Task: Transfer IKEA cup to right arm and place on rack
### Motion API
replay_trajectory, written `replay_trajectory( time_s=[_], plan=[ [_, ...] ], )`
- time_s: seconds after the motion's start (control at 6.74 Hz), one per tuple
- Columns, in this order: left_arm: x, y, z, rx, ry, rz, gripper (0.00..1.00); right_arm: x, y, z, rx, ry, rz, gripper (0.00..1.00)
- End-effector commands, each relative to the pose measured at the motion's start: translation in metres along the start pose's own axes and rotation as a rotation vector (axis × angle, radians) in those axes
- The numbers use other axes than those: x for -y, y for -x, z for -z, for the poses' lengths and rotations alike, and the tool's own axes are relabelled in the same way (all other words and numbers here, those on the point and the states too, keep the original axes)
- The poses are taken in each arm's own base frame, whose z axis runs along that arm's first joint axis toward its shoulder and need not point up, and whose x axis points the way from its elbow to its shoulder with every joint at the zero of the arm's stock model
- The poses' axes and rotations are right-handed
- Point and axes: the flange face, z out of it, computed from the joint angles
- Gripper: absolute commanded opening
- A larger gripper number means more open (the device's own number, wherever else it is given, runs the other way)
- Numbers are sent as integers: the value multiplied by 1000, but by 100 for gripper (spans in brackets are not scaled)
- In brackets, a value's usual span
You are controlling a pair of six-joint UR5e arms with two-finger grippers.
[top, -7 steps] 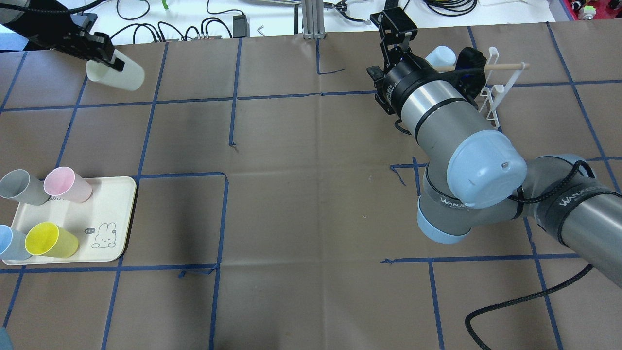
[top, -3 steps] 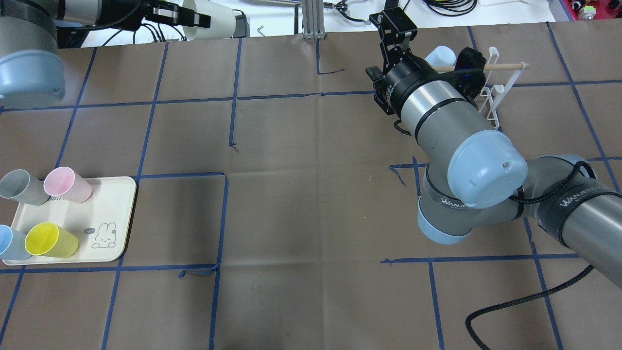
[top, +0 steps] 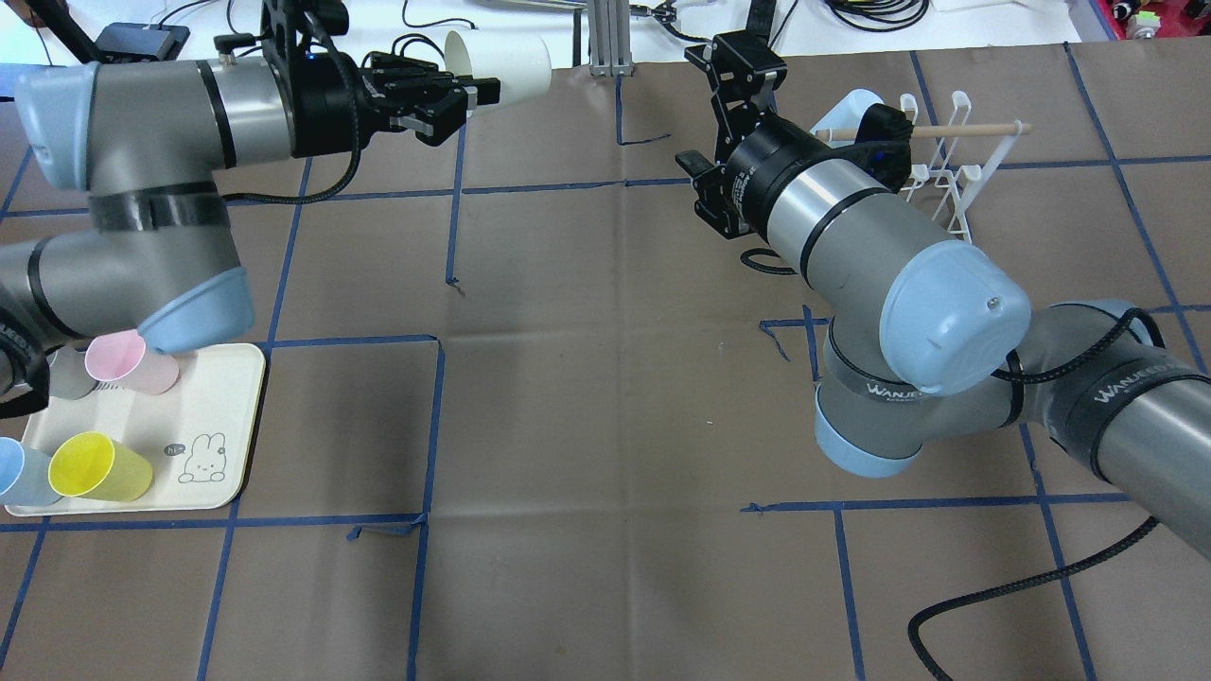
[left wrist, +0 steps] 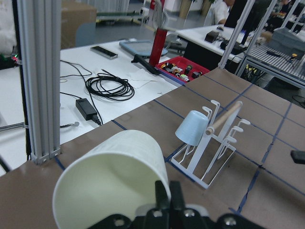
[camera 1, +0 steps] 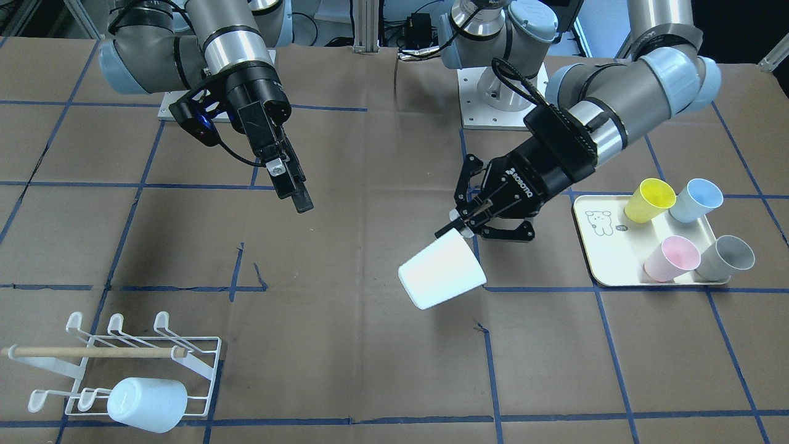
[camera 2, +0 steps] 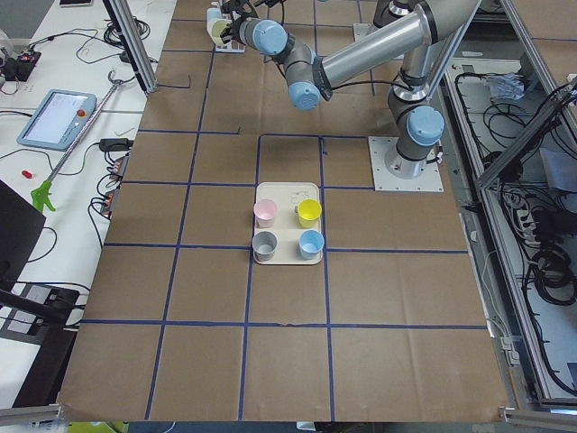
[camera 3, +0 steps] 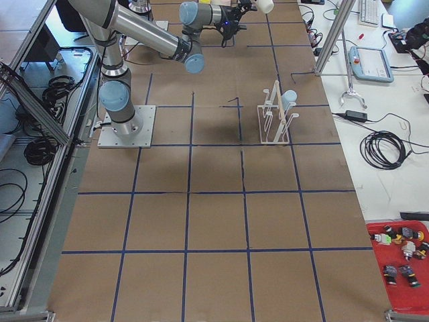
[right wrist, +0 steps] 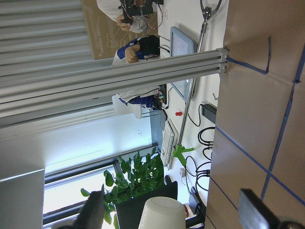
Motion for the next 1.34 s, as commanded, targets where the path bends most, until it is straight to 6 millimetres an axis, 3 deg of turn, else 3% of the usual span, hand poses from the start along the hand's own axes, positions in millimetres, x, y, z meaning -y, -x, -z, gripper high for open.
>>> replay_trajectory(
  time_s=[0.0, 0.45, 0.89, 1.19],
  plan=[
    [-42, -51, 1, -80, -118, -88, 3, -3, -3, -3, -30, 34, -80, 100],
    [-73, -88, 6, -106, -166, -145, 3, -2, -10, -8, -90, 33, -94, 100],
    [-76, -85, 5, -97, -160, -145, 4, -7, -16, -10, -179, 37, -33, 99],
    [-75, -81, 4, -90, -158, -146, 4, -18, -4, 6, -264, 36, -25, 99]
  ],
)
